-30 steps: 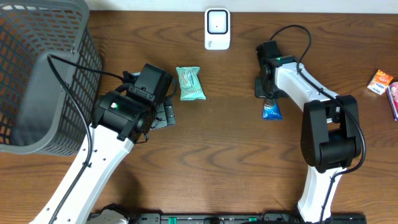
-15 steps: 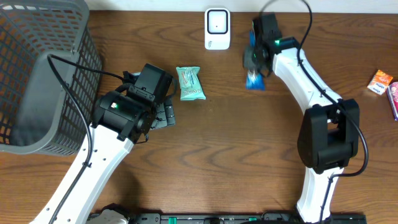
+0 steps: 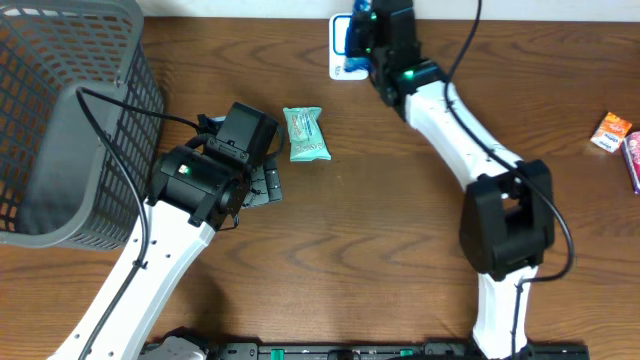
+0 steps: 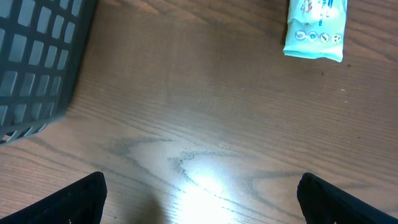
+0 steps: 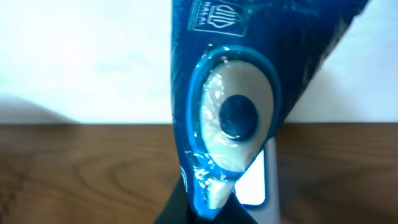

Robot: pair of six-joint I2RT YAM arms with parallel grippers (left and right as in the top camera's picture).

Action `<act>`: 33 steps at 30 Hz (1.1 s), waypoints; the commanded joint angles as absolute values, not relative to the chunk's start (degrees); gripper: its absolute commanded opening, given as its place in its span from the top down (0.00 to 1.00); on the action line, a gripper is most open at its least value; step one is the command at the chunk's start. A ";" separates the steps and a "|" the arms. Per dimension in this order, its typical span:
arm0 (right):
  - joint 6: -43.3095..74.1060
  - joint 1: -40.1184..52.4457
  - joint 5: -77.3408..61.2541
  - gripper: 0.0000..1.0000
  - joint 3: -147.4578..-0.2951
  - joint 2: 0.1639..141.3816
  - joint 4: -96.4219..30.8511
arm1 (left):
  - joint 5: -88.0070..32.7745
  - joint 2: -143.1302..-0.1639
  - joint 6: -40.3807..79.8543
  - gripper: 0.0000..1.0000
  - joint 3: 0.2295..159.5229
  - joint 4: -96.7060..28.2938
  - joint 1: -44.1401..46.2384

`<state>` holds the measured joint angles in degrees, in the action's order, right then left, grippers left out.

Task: Scan the item barcode

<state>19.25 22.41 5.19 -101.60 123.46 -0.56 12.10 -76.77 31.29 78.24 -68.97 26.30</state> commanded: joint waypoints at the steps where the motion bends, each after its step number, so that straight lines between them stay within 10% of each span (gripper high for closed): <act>1: 23.00 22.48 8.03 0.99 -102.30 127.28 2.50 | 12.21 -77.17 31.38 0.02 78.15 -69.17 26.11; 19: 20.56 21.39 8.71 0.99 -103.85 131.70 17.87 | 12.21 -77.17 31.38 0.02 78.15 -69.17 26.11; 33: 20.49 4.40 14.09 0.99 -104.53 114.37 -14.44 | 12.21 -77.17 31.38 0.02 78.15 -69.17 26.11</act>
